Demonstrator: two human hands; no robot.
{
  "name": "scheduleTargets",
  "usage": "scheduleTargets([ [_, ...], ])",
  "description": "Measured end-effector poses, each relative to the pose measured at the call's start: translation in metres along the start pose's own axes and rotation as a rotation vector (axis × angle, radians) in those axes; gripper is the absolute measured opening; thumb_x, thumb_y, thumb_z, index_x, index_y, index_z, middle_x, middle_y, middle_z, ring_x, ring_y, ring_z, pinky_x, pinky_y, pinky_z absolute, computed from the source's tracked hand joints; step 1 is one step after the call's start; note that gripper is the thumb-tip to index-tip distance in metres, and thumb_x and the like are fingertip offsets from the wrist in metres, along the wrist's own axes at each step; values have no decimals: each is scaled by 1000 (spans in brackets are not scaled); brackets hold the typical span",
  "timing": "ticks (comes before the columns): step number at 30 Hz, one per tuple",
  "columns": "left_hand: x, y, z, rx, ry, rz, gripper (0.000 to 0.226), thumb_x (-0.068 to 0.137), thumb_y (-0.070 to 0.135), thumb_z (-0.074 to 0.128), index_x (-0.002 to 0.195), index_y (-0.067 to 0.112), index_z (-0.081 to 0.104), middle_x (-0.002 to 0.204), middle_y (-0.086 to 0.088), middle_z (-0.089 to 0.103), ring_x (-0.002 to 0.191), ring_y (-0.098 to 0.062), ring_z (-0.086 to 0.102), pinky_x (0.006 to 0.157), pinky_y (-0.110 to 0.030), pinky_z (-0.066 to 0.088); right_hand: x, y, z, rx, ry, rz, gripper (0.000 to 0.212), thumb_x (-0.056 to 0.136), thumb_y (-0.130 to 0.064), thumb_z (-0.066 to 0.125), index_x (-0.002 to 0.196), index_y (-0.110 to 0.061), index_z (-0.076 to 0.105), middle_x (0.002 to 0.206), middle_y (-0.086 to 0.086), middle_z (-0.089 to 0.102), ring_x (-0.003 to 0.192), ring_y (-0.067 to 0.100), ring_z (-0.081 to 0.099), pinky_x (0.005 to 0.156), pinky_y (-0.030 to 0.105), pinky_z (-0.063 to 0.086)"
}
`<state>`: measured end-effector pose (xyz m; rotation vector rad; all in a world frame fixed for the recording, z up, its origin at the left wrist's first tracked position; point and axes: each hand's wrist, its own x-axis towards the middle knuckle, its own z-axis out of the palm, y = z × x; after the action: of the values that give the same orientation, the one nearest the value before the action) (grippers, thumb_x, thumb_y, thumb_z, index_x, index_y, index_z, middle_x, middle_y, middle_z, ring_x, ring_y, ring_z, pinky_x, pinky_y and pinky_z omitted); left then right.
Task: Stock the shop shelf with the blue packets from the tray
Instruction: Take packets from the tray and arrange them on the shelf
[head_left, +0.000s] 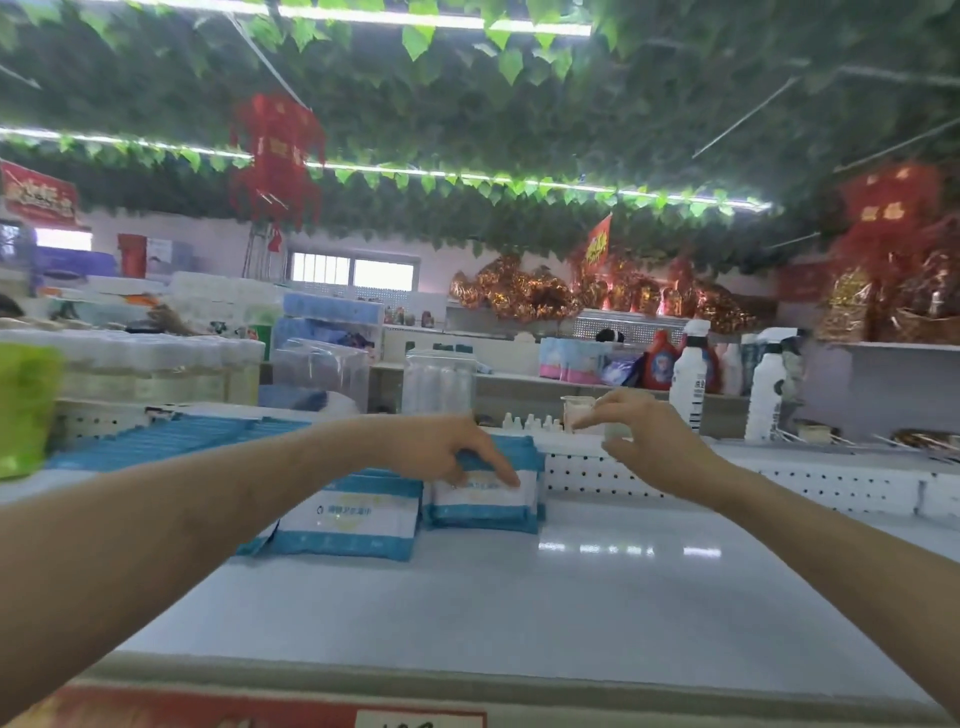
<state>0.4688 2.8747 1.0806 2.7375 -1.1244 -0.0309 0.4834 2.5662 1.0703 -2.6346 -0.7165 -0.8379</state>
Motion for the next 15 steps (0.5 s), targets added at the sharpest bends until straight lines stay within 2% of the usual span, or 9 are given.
scheduleTargets([
  [2, 5, -4, 13, 112, -33, 28, 57, 97, 0, 59, 137, 39, 63, 124, 27, 50, 112, 7, 45, 112, -25, 33, -7, -2, -13, 1, 34, 8, 39, 92, -6, 67, 109, -40, 74, 119, -15, 61, 112, 7, 53, 105, 36, 45],
  [5, 9, -6, 25, 268, 68, 81, 49, 100, 8, 59, 136, 41, 63, 121, 17, 49, 111, -4, 39, 106, -28, 33, -7, -12, -18, 18, 59, -5, 38, 92, -6, 65, 106, -39, 76, 116, -15, 63, 112, 8, 54, 105, 36, 45],
  [9, 2, 2, 31, 434, 175, 71, 43, 102, 23, 59, 137, 49, 59, 144, 7, 39, 129, -15, 33, 110, -34, 33, 3, -48, -8, 46, 86, -65, 36, 93, -6, 63, 103, -38, 78, 113, -14, 63, 109, 8, 55, 102, 39, 47],
  [13, -48, -4, 23, 448, 276, -4, 41, 104, 29, 55, 141, 46, 54, 146, 8, 42, 130, -15, 37, 113, -42, 36, 17, -102, 15, 77, 55, -160, 34, 92, -6, 62, 104, -34, 78, 108, -12, 64, 102, 10, 56, 95, 42, 51],
  [15, -99, -17, 17, 423, 342, -74, 39, 106, 44, 47, 145, 44, 51, 143, 8, 47, 127, -17, 42, 111, -42, 38, 28, -138, 31, 114, 38, -244, 35, 91, -6, 63, 106, -33, 78, 102, -14, 63, 97, 10, 57, 92, 45, 52],
])
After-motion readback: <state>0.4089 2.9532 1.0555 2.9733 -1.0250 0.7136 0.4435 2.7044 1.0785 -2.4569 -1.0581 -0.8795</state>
